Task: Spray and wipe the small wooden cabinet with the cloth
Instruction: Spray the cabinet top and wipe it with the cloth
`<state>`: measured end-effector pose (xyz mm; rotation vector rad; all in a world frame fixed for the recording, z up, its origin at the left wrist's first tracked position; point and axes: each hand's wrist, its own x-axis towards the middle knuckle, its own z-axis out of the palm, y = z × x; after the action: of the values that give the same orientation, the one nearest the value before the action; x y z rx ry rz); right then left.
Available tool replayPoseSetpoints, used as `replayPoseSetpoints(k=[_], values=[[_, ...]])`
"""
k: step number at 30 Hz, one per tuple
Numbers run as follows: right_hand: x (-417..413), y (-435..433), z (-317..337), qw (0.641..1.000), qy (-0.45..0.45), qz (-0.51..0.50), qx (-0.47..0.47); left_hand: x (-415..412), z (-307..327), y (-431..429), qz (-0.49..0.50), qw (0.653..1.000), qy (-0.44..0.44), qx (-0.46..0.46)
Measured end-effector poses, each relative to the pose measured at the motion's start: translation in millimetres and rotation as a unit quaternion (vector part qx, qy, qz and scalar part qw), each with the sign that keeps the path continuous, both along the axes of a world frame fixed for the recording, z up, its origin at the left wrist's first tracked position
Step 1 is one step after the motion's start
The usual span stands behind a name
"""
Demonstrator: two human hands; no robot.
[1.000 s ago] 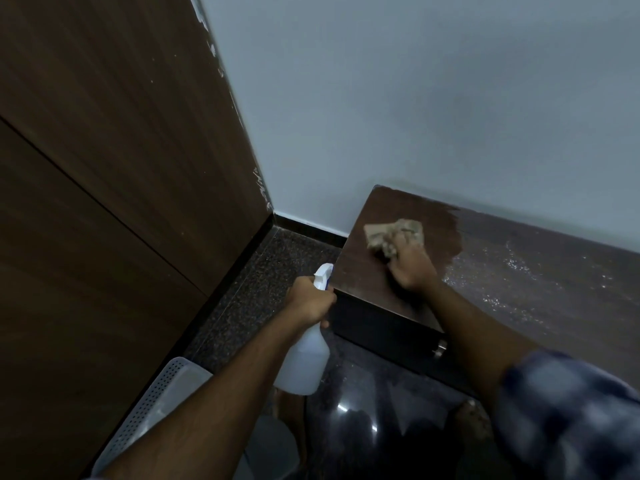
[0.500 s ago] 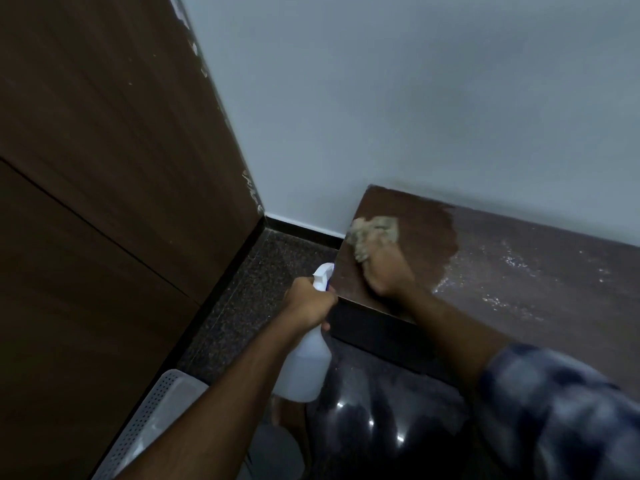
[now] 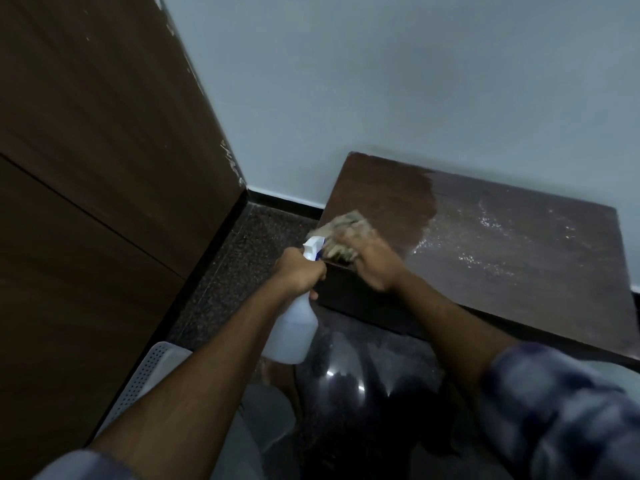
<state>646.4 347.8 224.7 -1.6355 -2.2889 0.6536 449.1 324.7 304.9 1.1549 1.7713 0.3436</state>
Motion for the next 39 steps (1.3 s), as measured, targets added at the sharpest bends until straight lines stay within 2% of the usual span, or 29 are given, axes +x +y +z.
replayPoseSetpoints(k=[1, 3, 4, 5, 7, 8, 9, 10, 11, 13, 14, 15, 18, 20, 21, 22, 24, 25, 26, 28, 29, 30, 31, 32, 34, 35, 36, 37, 39], values=[[13.7, 3.2, 0.7, 0.993, 0.0, -0.115, -0.014, -0.7, 0.3, -3.2, -0.003, 1.0, 0.001, -0.001], [27.7, 0.4, 2.0, 0.943, -0.042, -0.329, -0.034, 0.5, 2.1, -7.2, -0.001, 1.0, 0.005, 0.004], [21.8, -4.8, 2.4, 0.931, -0.063, -0.358, -0.035, 2.7, 2.9, -8.0, 0.001, 1.0, 0.005, 0.008], [13.6, -10.6, 2.0, 0.94, -0.07, -0.332, -0.025, 6.6, 4.7, -7.4, -0.001, 1.0, 0.003, 0.009], [2.8, -26.9, 0.9, 0.989, -0.058, -0.136, -0.003, 15.8, 7.3, -2.7, -0.026, 1.0, -0.004, 0.008], [5.7, -32.7, 1.2, 0.997, -0.061, -0.04, 0.005, 20.2, 8.1, 1.3, -0.042, 0.999, -0.01, 0.006], [15.2, -33.5, 4.1, 0.998, -0.065, -0.003, 0.006, 24.4, 9.7, 6.1, -0.056, 0.998, -0.014, 0.003], [27.4, -31.1, 6.5, 0.997, -0.059, -0.045, -0.004, 28.0, 11.4, 11.4, -0.068, 0.998, -0.016, 0.004], [39.5, -28.0, 8.4, 0.988, -0.036, -0.148, -0.011, 30.8, 14.0, 15.8, -0.077, 0.997, -0.017, 0.008], [54.4, -31.1, 12.3, 0.927, -0.044, -0.372, -0.029, 38.3, 19.1, 22.5, -0.089, 0.996, -0.018, 0.014], [52.0, -36.9, 12.1, 0.91, -0.07, -0.407, -0.032, 43.5, 21.3, 25.0, -0.094, 0.995, -0.015, 0.015], [49.3, -43.5, 10.2, 0.918, -0.089, -0.386, -0.031, 49.8, 23.5, 25.8, -0.104, 0.994, -0.011, 0.014], [58.5, -59.8, 7.5, 0.981, -0.071, -0.183, -0.008, 72.1, 25.9, 22.0, -0.147, 0.989, 0.016, 0.003], [80.4, -63.3, 10.1, 0.987, -0.08, -0.136, -0.015, 86.8, 23.9, 16.4, -0.159, 0.987, 0.02, -0.002], [92.4, -63.1, 11.5, 0.98, -0.092, -0.176, -0.02, 93.3, 21.5, 14.2, -0.165, 0.986, 0.02, 0.0], [103.9, -64.2, 13.0, 0.96, -0.089, -0.264, -0.023, 99.2, 18.7, 12.3, -0.173, 0.985, 0.017, -0.002], [113.1, -74.3, 16.5, 0.88, -0.089, -0.462, -0.057, 110.8, 13.7, 8.8, -0.193, 0.981, -0.003, -0.016], [105.1, -80.2, 16.3, 0.868, -0.102, -0.483, -0.058, 115.7, 12.2, 7.4, -0.198, 0.98, -0.014, -0.022], [95.9, -86.5, 13.8, 0.891, -0.116, -0.436, -0.042, 120.6, 11.4, 5.8, -0.199, 0.979, -0.022, -0.024], [83.2, -100.7, 7.3, 0.971, -0.084, -0.223, -0.018, 129.4, 11.5, 2.2, -0.198, 0.98, -0.024, -0.019], [86.9, -104.0, 6.4, 0.989, -0.072, -0.132, -0.001, 133.3, 11.4, 0.2, -0.203, 0.979, -0.019, -0.014], [99.8, -103.9, 8.4, 0.991, -0.071, -0.11, 0.014, 136.8, 10.7, -1.9, -0.21, 0.978, -0.014, -0.013], [116.2, -102.2, 8.6, 0.984, -0.059, -0.168, 0.002, 139.4, 9.5, -3.8, -0.217, 0.976, -0.012, -0.015], [133.9, -101.2, 9.3, 0.959, -0.043, -0.281, -0.016, 141.5, 8.6, -5.0, -0.224, 0.974, -0.011, -0.018], [163.6, -107.7, 13.7, 0.864, -0.041, -0.5, -0.04, 145.6, 9.9, -6.0, -0.224, 0.974, -0.017, -0.022], [165.2, -112.2, 14.3, 0.834, -0.067, -0.546, -0.045, 148.5, 11.8, -5.0, -0.217, 0.976, -0.024, -0.025], [160.3, -116.9, 13.3, 0.828, -0.074, -0.554, -0.042, 152.1, 13.4, -3.2, -0.205, 0.978, -0.032, -0.026], [150.5, -121.5, 10.0, 0.838, -0.066, -0.54, -0.03, 155.4, 15.1, -0.8, -0.19, 0.981, -0.038, -0.024], [130.1, -137.8, -0.3, 0.912, -0.049, -0.406, 0.015, 163.1, 18.8, 6.0, -0.16, 0.986, -0.048, -0.003]])
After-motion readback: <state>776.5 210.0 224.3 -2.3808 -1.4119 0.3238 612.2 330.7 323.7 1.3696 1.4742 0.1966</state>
